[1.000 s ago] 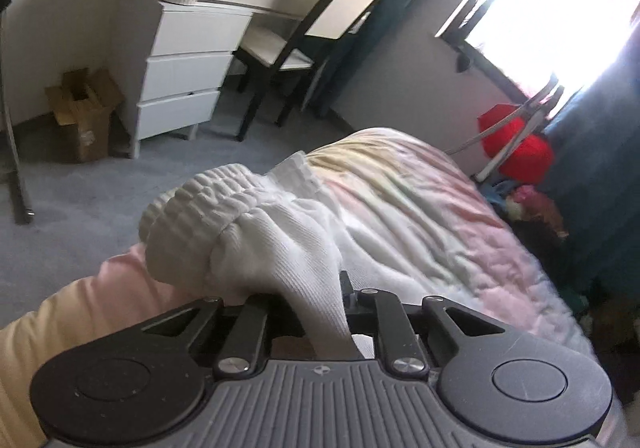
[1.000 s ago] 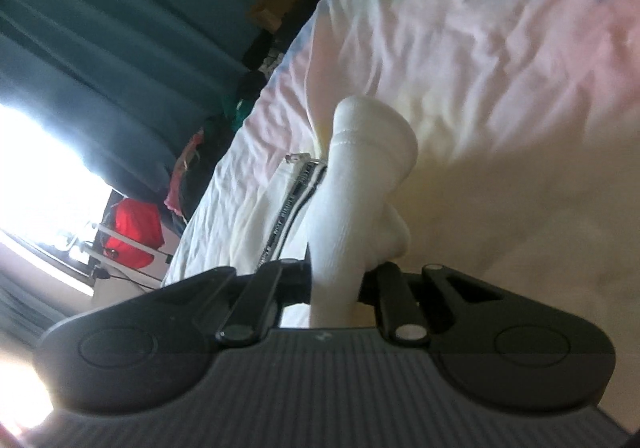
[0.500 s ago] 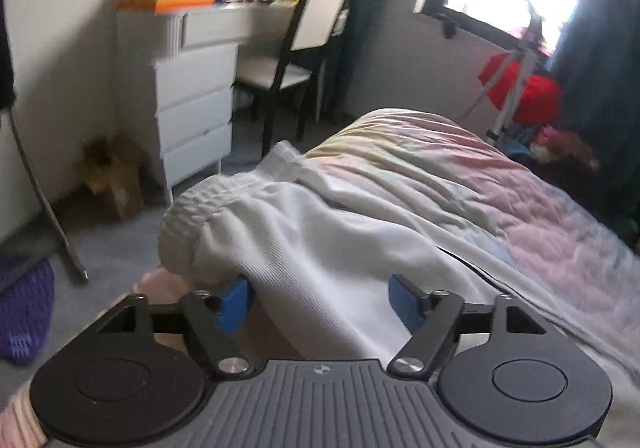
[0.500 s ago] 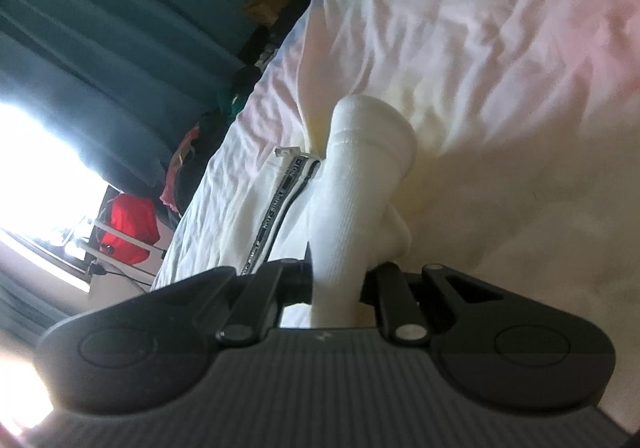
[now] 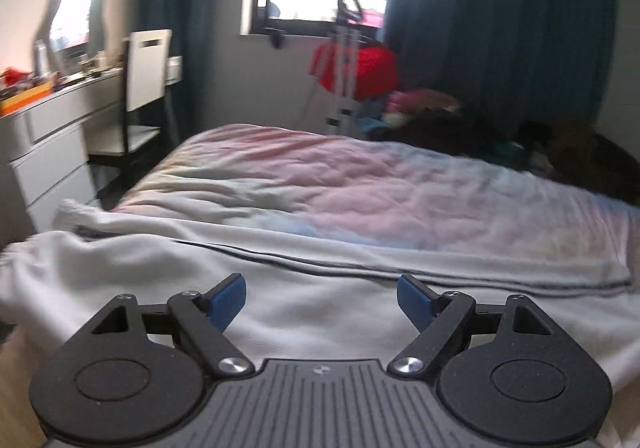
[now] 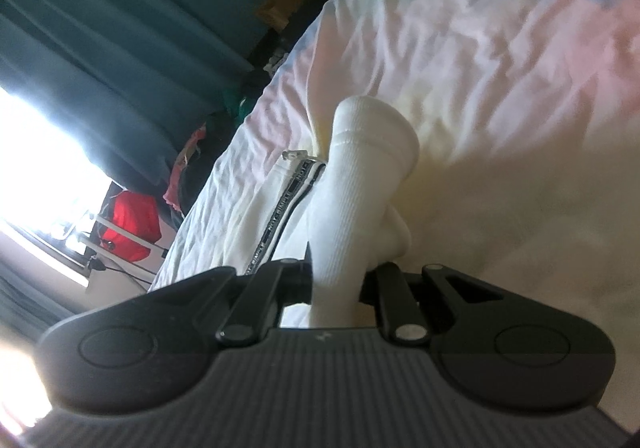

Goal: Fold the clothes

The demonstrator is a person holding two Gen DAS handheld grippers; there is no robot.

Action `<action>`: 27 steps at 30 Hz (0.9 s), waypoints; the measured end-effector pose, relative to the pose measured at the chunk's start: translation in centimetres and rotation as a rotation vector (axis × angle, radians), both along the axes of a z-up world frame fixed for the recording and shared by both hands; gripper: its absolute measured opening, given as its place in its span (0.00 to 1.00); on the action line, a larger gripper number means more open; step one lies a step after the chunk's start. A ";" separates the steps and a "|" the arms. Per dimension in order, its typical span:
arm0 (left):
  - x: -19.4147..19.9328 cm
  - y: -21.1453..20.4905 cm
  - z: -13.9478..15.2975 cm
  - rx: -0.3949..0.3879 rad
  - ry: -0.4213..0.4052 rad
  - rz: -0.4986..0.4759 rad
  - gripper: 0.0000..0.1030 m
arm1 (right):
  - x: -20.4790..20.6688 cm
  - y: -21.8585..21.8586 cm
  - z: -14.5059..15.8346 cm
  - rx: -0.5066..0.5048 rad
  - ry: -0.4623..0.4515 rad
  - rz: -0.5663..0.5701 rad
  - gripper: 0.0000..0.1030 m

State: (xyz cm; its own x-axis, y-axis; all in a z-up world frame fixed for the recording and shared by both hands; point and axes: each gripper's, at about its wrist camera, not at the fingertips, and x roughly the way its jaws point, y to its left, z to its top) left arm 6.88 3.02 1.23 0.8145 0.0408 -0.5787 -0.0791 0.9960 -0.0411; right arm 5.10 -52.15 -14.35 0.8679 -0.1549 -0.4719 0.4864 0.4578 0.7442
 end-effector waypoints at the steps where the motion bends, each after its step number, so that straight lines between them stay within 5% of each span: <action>1: 0.4 -0.9 -0.8 0.009 0.005 -0.015 0.82 | -0.1 0.1 0.1 -0.004 0.002 0.001 0.12; 6: 2.1 -3.8 -4.7 0.050 0.042 -0.063 0.82 | 0.3 0.9 1.1 -0.098 0.036 0.022 0.12; 12: 2.9 -2.8 -9.0 0.075 0.140 -0.083 0.82 | 1.3 3.7 3.8 -0.358 0.085 0.062 0.12; 16: 3.2 -2.4 -8.5 0.041 0.144 -0.082 0.83 | 1.7 7.0 6.9 -0.552 0.078 0.073 0.12; 22: 2.8 -1.4 -7.2 0.002 0.123 -0.079 0.83 | 1.6 15.3 13.2 -0.902 -0.069 0.156 0.12; 27: 2.5 0.2 -5.2 -0.081 0.086 -0.052 0.83 | 1.4 22.9 16.2 -1.063 -0.188 0.282 0.12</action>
State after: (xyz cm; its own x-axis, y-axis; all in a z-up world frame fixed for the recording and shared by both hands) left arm 9.39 3.26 -4.01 0.7618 -0.0504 -0.6459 -0.0336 0.9925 -0.1172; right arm 6.53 -29.23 1.84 0.9794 -0.1879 -0.0737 0.1853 0.9818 -0.0407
